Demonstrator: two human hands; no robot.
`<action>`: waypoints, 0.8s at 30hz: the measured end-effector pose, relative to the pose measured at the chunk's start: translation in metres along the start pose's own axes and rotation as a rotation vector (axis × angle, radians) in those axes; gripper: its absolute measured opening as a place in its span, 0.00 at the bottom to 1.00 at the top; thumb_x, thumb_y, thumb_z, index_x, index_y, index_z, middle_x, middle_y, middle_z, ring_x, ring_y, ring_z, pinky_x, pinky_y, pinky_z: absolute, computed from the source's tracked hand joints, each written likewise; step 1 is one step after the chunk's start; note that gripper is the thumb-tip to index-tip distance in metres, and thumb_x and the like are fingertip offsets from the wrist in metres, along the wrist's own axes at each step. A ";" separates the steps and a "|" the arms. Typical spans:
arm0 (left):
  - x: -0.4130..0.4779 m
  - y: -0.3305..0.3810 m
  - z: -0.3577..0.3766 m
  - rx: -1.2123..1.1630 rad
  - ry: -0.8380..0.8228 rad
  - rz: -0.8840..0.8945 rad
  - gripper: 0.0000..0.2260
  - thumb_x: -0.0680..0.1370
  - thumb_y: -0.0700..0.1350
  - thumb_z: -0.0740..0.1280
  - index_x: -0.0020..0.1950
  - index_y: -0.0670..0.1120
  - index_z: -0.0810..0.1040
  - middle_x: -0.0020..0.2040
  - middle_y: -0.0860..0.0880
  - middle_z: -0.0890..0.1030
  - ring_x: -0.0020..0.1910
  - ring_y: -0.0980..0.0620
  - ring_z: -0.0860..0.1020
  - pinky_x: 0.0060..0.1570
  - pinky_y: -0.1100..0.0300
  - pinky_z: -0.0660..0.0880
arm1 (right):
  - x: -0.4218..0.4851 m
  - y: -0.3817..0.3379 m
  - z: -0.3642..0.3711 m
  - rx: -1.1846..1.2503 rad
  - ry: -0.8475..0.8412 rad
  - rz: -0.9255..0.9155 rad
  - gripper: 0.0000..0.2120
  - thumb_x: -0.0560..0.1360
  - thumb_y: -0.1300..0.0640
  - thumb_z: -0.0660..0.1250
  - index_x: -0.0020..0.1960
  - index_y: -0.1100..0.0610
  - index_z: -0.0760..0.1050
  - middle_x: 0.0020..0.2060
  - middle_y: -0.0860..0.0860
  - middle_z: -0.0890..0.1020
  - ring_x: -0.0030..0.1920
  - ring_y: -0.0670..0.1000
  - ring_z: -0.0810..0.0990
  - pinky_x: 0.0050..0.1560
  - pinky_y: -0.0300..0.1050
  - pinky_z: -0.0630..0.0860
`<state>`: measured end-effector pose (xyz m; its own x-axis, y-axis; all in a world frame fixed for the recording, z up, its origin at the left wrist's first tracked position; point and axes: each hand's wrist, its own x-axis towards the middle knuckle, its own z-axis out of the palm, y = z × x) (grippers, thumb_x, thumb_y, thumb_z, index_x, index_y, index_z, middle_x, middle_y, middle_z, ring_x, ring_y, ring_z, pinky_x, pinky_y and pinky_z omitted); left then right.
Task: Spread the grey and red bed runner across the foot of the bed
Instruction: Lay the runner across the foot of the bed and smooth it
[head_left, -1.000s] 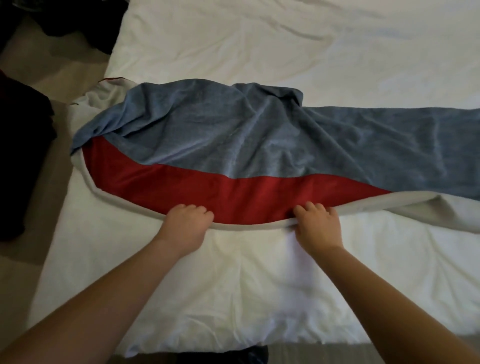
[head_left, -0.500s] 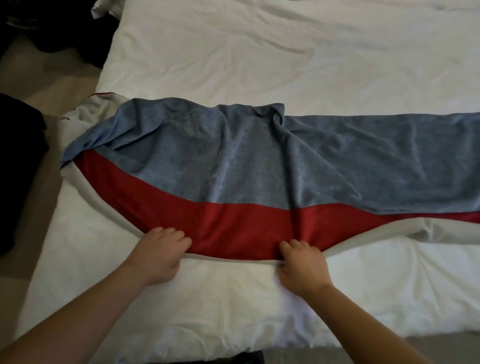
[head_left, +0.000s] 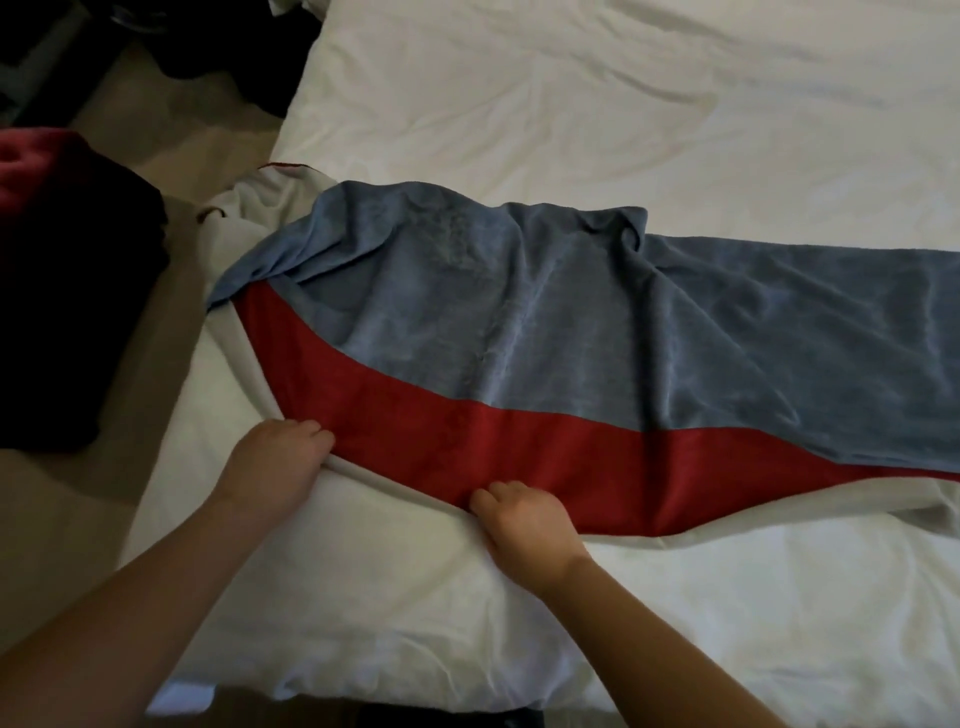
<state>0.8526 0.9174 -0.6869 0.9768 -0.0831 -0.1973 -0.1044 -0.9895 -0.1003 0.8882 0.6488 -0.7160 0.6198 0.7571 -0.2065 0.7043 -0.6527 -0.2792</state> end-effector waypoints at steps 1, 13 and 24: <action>-0.007 0.001 0.003 -0.026 0.015 -0.006 0.13 0.53 0.30 0.76 0.28 0.41 0.76 0.25 0.43 0.74 0.22 0.43 0.75 0.22 0.57 0.72 | -0.004 -0.001 0.000 -0.024 -0.007 -0.034 0.11 0.55 0.60 0.76 0.35 0.53 0.78 0.27 0.48 0.77 0.27 0.50 0.76 0.23 0.38 0.68; -0.069 -0.020 0.030 -0.089 0.047 0.093 0.14 0.54 0.33 0.71 0.36 0.45 0.77 0.33 0.47 0.74 0.32 0.46 0.75 0.36 0.58 0.75 | 0.010 -0.021 -0.004 -0.037 -0.027 -0.296 0.09 0.63 0.48 0.71 0.37 0.53 0.75 0.31 0.48 0.77 0.27 0.50 0.74 0.23 0.38 0.67; -0.070 -0.096 0.035 -0.029 0.122 -0.042 0.11 0.64 0.38 0.55 0.33 0.43 0.78 0.29 0.46 0.75 0.29 0.44 0.76 0.37 0.55 0.76 | 0.104 -0.157 0.015 0.000 -0.039 -0.056 0.15 0.50 0.59 0.78 0.32 0.54 0.75 0.26 0.50 0.77 0.23 0.50 0.75 0.21 0.34 0.64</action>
<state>0.7881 1.0227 -0.6977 0.9959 -0.0531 -0.0731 -0.0587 -0.9953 -0.0774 0.8366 0.8307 -0.7079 0.5657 0.7927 -0.2271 0.7374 -0.6096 -0.2908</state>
